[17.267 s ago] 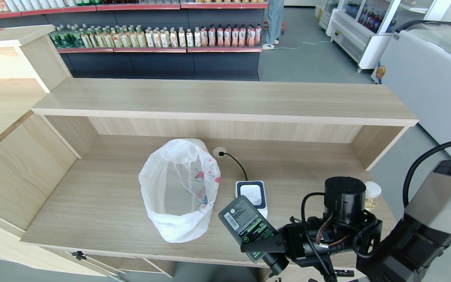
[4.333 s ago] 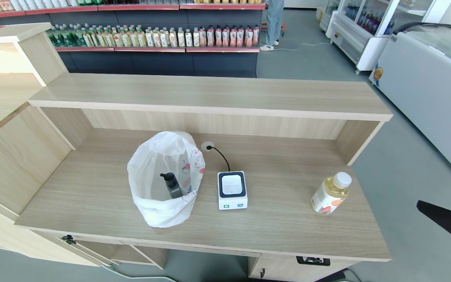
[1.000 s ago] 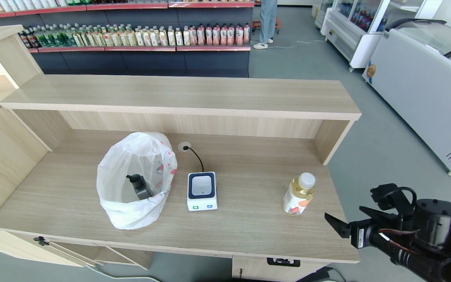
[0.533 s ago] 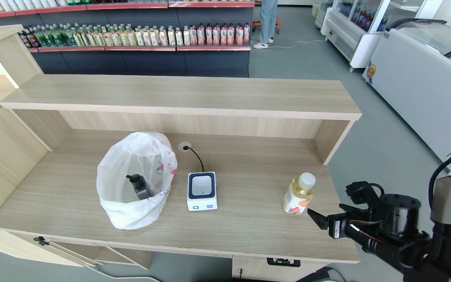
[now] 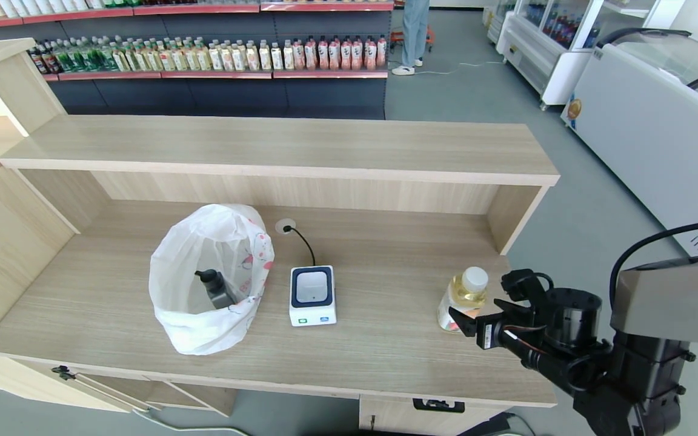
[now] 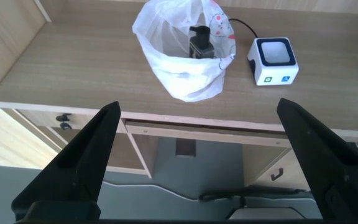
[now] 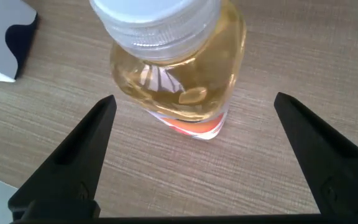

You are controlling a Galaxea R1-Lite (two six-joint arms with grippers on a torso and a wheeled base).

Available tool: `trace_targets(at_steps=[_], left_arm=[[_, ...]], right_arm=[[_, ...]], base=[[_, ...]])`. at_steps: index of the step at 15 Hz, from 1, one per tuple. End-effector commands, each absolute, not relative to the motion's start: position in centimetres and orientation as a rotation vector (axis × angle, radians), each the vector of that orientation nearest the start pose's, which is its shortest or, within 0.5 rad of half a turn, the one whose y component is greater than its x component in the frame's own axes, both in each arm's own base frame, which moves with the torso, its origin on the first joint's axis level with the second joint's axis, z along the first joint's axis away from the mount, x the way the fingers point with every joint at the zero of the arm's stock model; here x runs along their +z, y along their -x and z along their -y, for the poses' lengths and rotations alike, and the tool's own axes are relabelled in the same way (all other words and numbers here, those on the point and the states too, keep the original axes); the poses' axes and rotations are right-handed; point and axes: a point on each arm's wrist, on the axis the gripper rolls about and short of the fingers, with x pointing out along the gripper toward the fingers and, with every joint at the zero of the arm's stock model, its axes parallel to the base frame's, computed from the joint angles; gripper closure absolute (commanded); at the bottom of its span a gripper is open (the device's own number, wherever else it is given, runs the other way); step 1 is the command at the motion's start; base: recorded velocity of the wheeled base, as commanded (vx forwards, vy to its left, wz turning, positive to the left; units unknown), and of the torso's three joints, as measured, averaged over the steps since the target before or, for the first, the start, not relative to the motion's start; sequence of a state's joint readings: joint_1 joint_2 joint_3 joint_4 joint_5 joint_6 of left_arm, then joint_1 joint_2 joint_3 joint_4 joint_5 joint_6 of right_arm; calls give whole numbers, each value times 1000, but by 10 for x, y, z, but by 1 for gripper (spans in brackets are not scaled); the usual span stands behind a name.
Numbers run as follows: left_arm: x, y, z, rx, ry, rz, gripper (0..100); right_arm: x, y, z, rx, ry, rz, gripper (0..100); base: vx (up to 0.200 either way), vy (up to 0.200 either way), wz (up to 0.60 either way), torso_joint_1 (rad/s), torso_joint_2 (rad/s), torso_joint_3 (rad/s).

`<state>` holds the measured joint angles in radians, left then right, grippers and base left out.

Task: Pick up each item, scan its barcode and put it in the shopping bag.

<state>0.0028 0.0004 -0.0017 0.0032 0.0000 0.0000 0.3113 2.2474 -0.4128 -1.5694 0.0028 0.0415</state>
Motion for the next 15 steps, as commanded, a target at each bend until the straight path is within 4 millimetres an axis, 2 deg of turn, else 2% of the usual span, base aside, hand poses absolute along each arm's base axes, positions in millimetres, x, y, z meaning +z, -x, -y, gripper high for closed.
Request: trace_targets(at_steps=[1, 4, 6, 14, 15], left_arm=[[76, 23, 0, 3, 0, -2, 0], [76, 23, 0, 3, 0, -2, 0], [76, 23, 0, 3, 0, -2, 0], [76, 23, 0, 3, 0, -2, 0], [76, 23, 0, 3, 0, -2, 0]], right_arm=[[13, -300, -106, 336, 5, -276, 0], [7, -310, -115, 342, 15, -259, 0], [-1, -328, -121, 289, 37, -223, 0], [-14, -365, -139, 310, 84, -124, 0], [-13, -366, -140, 310, 88, -117, 100]], base=[[0, 0, 0, 0, 0, 0], [0, 0, 0, 0, 0, 0], [0, 0, 0, 0, 0, 0], [0, 0, 0, 0, 0, 0], [0, 0, 0, 0, 0, 0]])
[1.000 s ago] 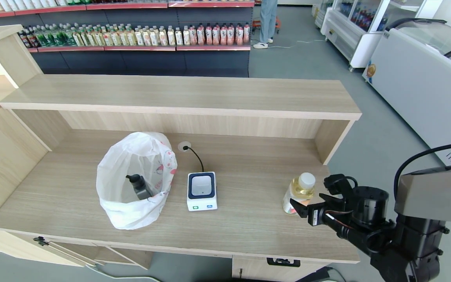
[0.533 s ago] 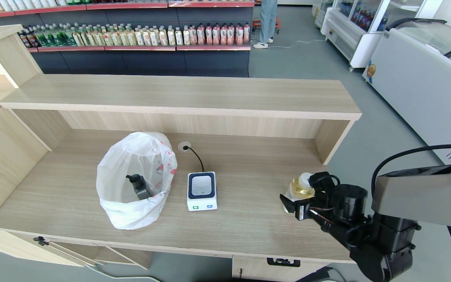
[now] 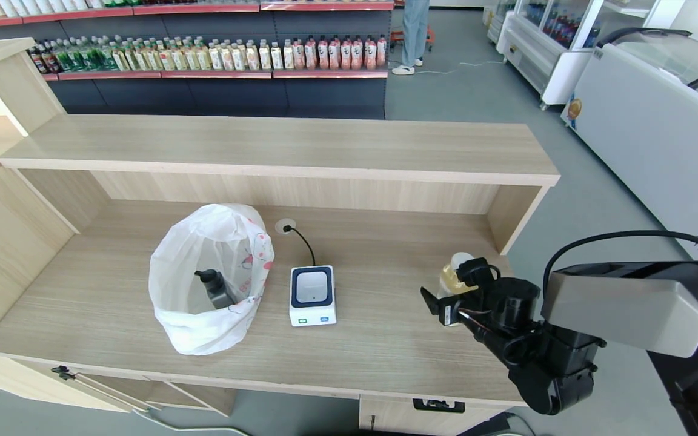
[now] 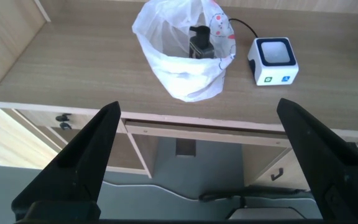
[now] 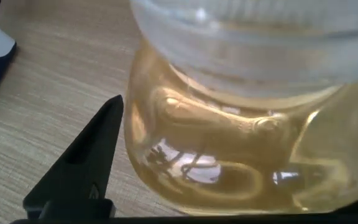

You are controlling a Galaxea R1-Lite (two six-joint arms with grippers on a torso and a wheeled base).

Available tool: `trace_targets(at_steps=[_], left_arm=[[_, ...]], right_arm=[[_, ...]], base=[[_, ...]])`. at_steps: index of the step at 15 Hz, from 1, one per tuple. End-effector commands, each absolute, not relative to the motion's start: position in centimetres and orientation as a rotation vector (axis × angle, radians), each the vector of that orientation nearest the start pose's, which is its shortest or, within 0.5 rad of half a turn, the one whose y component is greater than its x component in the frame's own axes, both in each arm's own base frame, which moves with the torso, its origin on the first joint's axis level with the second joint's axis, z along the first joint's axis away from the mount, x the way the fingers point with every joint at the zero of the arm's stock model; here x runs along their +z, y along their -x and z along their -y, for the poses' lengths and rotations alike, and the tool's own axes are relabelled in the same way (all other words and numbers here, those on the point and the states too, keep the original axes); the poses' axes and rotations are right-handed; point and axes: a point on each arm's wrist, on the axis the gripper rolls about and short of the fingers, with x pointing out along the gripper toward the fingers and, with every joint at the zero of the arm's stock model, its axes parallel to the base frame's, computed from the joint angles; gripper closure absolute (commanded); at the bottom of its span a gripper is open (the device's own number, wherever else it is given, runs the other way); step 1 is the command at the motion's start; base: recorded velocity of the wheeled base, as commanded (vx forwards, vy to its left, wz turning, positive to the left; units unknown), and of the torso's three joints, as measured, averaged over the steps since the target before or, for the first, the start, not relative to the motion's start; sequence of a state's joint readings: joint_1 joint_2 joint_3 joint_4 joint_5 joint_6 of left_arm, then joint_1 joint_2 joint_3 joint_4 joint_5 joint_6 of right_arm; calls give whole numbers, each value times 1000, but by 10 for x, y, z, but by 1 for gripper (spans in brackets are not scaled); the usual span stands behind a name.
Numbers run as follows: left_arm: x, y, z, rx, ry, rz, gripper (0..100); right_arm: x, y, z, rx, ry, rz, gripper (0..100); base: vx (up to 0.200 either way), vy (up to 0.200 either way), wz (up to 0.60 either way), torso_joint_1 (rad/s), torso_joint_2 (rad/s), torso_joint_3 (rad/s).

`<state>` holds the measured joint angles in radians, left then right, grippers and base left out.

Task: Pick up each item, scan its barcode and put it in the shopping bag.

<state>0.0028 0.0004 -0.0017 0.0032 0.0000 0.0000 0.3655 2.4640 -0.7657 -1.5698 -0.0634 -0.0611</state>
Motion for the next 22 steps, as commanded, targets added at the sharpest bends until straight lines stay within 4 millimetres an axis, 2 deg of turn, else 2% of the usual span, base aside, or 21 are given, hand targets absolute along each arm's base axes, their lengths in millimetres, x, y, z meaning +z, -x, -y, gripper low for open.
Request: trace_targets(at_steps=[1, 8, 9, 10, 11, 12, 14, 15, 16, 17, 19, 20, 22], left_arm=[[76, 23, 0, 3, 0, -2, 0], [76, 23, 0, 3, 0, -2, 0], [76, 23, 0, 3, 0, -2, 0], [76, 23, 0, 3, 0, -2, 0], [76, 23, 0, 3, 0, -2, 0], [76, 23, 0, 3, 0, -2, 0], [76, 23, 0, 3, 0, -2, 0], [76, 23, 0, 3, 0, -2, 0], [76, 23, 0, 3, 0, -2, 0], [76, 23, 0, 3, 0, -2, 0], [76, 23, 0, 3, 0, -2, 0], [76, 23, 0, 3, 0, -2, 0], [76, 23, 0, 3, 0, -2, 0]], right_arm=[[-11, -367, -140, 310, 90, -109, 100], [-8, -363, -134, 313, 163, -107, 100], [-2, -362, -134, 345, 156, -95, 100], [8, -364, -134, 346, 144, -66, 100], [41, -364, -132, 352, 95, 3, 100], [67, -358, -128, 394, 21, -5, 100], [119, -341, -123, 487, -122, -57, 100], [139, -330, -121, 557, -178, -80, 100], [148, -324, -120, 601, -201, -88, 100], [170, -301, -115, 758, -263, -146, 100], [182, -275, -113, 918, -286, -219, 100], [180, -265, -118, 989, -291, -249, 100], [179, -256, -131, 1046, -285, -263, 100]], base=[[0, 0, 0, 0, 0, 0], [0, 0, 0, 0, 0, 0], [0, 0, 0, 0, 0, 0], [0, 0, 0, 0, 0, 0], [0, 0, 0, 0, 0, 0], [0, 0, 0, 0, 0, 0], [0, 0, 0, 0, 0, 0], [0, 0, 0, 0, 0, 0], [0, 0, 0, 0, 0, 0], [0, 0, 0, 0, 0, 0], [0, 0, 0, 0, 0, 0], [0, 0, 0, 0, 0, 0], [0, 0, 0, 0, 0, 0]])
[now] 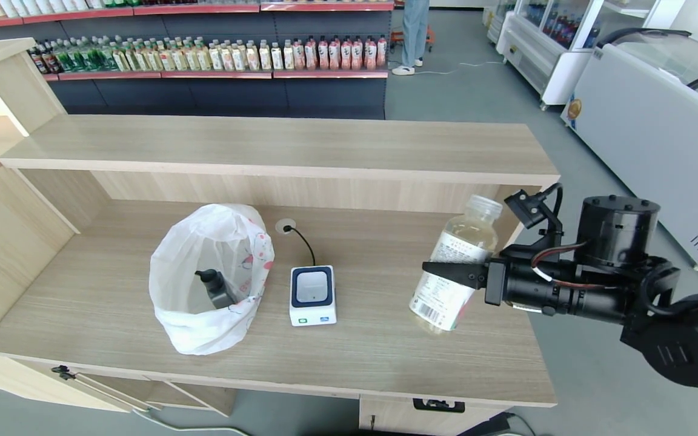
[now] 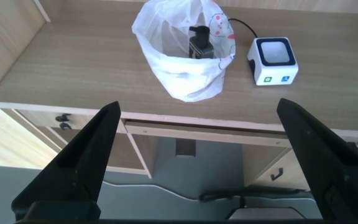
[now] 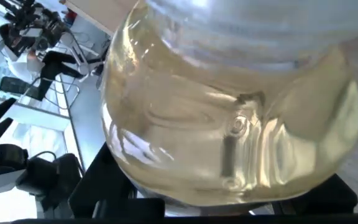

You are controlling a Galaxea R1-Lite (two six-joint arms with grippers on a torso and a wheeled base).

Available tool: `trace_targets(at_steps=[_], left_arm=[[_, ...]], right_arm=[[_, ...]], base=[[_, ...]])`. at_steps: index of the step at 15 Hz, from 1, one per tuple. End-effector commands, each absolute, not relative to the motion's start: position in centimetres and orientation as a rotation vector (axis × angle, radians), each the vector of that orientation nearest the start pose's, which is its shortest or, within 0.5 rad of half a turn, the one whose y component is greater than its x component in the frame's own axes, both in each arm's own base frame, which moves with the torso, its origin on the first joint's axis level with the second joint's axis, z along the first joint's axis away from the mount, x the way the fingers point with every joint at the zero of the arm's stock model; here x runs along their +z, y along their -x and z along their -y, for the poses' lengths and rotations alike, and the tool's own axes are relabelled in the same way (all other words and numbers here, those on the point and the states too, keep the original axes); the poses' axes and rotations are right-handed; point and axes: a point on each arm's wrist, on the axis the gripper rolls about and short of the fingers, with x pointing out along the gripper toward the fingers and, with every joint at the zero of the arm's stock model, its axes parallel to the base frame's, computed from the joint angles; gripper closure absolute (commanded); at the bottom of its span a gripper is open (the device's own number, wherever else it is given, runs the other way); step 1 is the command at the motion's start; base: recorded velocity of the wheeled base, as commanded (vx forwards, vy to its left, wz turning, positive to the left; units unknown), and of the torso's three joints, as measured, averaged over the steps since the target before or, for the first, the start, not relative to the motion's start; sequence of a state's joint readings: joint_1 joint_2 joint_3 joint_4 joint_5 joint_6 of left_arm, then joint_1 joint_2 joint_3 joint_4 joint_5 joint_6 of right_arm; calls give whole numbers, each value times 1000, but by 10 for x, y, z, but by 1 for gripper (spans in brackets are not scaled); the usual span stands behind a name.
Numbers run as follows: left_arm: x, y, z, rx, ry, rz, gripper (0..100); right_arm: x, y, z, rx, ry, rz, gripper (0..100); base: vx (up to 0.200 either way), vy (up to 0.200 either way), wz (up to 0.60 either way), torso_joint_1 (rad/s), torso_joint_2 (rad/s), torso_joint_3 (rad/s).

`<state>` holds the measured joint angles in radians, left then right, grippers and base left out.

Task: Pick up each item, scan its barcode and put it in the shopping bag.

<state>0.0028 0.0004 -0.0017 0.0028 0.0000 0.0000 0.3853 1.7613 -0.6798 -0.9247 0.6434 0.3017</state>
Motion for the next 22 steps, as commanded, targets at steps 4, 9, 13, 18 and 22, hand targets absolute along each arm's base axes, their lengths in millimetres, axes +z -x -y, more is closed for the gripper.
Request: trace_targets(at_steps=[4, 9, 13, 18, 22], left_arm=[[76, 23, 0, 3, 0, -2, 0], [76, 23, 0, 3, 0, -2, 0], [76, 23, 0, 3, 0, -2, 0], [76, 23, 0, 3, 0, -2, 0], [76, 23, 0, 3, 0, -2, 0]], right_arm=[[187, -236, -124, 1180, -283, -266, 100], [179, -220, -127, 1264, -272, -303, 100], [177, -214, -135, 1308, -250, -305, 100], [174, -207, -145, 1353, -245, -322, 100], [170, -209, -146, 1356, -227, -322, 100]], base=[[0, 0, 0, 0, 0, 0], [0, 0, 0, 0, 0, 0], [0, 0, 0, 0, 0, 0], [0, 0, 0, 0, 0, 0], [0, 0, 0, 0, 0, 0]])
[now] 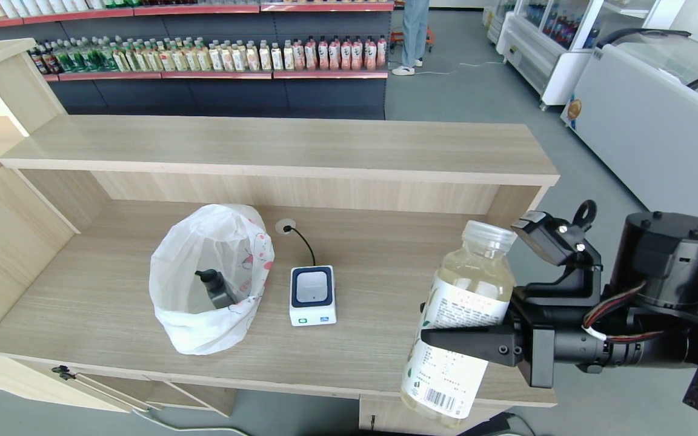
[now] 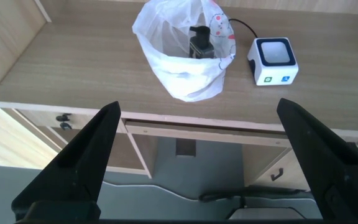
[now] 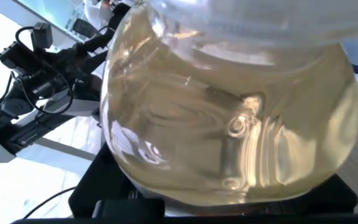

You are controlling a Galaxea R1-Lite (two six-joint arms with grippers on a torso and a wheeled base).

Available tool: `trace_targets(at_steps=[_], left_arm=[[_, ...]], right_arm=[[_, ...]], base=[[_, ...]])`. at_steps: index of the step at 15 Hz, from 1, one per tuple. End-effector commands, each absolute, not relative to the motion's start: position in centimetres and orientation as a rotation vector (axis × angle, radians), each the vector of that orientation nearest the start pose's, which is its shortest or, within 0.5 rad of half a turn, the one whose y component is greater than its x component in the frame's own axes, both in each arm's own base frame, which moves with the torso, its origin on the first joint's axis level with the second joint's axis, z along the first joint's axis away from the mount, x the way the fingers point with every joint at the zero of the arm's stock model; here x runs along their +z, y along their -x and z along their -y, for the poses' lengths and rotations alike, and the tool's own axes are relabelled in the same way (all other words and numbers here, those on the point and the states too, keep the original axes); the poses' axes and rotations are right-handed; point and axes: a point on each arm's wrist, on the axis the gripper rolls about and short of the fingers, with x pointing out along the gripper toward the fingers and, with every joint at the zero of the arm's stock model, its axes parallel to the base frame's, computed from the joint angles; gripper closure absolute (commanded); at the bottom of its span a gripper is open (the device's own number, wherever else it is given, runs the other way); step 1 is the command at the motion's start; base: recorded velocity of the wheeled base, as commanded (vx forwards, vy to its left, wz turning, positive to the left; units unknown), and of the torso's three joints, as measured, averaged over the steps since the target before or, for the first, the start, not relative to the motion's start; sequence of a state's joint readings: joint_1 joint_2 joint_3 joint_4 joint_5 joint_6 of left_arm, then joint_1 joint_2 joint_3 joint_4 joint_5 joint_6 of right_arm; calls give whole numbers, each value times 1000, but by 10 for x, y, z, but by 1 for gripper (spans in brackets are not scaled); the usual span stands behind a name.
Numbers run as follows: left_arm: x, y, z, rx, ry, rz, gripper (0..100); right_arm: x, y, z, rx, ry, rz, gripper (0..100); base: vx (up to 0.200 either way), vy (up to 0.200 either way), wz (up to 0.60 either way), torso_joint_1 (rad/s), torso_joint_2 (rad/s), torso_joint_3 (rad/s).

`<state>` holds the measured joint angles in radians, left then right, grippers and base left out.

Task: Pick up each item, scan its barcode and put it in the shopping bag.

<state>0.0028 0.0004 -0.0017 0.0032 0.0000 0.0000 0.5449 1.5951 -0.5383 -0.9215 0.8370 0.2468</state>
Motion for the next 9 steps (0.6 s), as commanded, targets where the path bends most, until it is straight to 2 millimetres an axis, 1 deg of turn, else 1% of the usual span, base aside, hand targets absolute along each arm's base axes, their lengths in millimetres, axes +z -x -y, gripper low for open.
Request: trace_targets(at_steps=[1, 9], left_arm=[[76, 23, 0, 3, 0, -2, 0], [76, 23, 0, 3, 0, -2, 0]], right_arm=[[170, -209, -147, 1356, -226, -322, 100], [169, -208, -149, 1365, -222, -323, 100]], base=[[0, 0, 0, 0, 0, 0], [0, 0, 0, 0, 0, 0]])
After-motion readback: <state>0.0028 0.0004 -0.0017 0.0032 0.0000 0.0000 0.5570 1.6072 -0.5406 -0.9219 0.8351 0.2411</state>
